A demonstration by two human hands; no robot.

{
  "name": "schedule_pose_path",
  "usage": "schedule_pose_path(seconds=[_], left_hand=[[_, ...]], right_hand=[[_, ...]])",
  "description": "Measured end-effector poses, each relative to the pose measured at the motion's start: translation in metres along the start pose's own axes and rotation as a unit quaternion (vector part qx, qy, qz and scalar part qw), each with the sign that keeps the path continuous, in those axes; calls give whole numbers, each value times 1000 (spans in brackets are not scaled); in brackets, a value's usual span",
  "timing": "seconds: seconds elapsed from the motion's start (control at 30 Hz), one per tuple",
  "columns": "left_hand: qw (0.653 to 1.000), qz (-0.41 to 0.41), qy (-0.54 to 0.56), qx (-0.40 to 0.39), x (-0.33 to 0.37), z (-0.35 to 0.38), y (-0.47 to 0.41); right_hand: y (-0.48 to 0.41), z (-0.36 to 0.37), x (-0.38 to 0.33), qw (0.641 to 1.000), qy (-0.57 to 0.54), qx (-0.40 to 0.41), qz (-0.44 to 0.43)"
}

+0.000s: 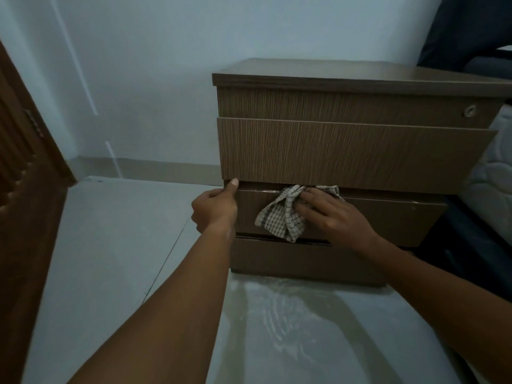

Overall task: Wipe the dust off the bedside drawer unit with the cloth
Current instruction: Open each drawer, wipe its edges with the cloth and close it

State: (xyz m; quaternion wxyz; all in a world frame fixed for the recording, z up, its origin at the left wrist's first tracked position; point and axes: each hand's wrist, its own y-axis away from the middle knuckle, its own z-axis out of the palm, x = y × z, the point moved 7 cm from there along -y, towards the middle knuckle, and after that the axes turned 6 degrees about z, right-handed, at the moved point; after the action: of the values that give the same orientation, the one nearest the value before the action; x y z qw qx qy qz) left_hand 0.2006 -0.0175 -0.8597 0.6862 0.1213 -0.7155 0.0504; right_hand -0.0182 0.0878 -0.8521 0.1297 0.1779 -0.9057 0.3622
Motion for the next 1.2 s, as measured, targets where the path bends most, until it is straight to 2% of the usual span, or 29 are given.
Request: schedule_pose_path(seconds=[0.1,0.27,0.37,0.43,0.5,0.63,0.7,0.8,0.93,1.03,1.1,1.2], left_hand=[[1000,7,-1,-10,3,-4,-1],[993,95,-48,-50,14,-4,2],[987,105,-106,-66,15,-6,5],[976,144,-142,-85,18,-10,4],[958,204,-168,-112,19,-13,5],[929,271,-179,-174,17,-27,8],[918,279,-176,-222,18,-35,11],[898,292,-220,-245,25,-41,14],[876,313,-303,-209,36,-38,21],[818,383,-392,-174,47,-22,37],[781,419,-416,-204,53,2,56],[756,420,-423,-273,53,42,84]], right_hand=[[-1,-12,11,996,-58,28,68],[-11,-45,20,973,-124,138,137],[-30,-53,6,961,-123,200,146],[-47,-47,-14,962,-124,207,131],[-64,-33,-36,971,-126,170,112],[-85,2,-70,983,-154,20,103],[-88,7,-82,986,-141,-10,90],[-82,6,-85,994,-74,-31,69],[-44,-8,-46,992,-6,-18,127],[-3,-22,-5,985,25,-35,169],[27,-34,24,976,27,-50,208],[69,-53,65,960,28,-61,272]])
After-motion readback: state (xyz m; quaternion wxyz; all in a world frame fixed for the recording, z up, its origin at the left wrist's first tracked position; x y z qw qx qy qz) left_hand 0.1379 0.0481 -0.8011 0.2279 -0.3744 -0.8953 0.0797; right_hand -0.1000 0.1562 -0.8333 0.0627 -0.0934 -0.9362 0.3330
